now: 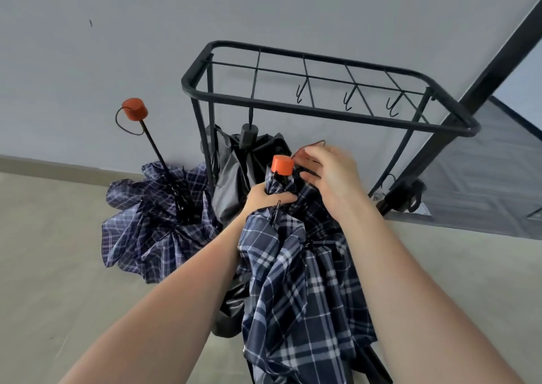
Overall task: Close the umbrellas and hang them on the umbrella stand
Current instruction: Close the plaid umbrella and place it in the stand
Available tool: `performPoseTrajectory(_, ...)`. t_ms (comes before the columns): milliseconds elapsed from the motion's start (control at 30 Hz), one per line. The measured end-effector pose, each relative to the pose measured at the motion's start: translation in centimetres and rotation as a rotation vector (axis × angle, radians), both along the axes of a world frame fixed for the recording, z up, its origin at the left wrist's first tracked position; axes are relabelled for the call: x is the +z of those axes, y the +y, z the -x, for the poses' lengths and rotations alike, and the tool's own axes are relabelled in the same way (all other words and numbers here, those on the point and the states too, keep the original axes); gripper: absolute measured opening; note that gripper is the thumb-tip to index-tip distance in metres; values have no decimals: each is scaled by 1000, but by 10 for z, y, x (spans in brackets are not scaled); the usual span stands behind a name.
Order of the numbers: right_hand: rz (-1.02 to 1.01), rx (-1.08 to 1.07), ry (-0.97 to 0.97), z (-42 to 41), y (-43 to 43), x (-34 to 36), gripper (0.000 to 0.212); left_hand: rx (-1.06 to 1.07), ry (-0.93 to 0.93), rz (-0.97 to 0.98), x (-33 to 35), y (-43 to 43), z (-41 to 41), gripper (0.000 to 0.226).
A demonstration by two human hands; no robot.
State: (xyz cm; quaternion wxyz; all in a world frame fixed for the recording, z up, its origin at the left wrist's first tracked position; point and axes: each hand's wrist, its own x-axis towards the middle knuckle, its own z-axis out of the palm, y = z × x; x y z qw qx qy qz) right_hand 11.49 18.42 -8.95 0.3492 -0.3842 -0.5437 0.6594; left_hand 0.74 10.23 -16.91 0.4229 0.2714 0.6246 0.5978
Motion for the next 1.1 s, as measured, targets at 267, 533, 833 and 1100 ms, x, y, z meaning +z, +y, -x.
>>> performPoseTrajectory(267, -51, 74, 74, 30, 34, 16, 25, 36, -8, 0, -5, 28, 19, 18)
performPoseTrajectory(533, -88, 54, 44, 57, 51, 33, 9, 46, 24, -21, 7, 43, 33, 23)
performPoseTrajectory(833, -119, -123, 41, 66, 59, 40, 15, 5, 21, -53, 9, 53, 31, 17)
performPoseTrajectory(1100, -115, -76, -126, 54, 58, 34, 26, 16, -5, -26, -4, 60, 35, 33)
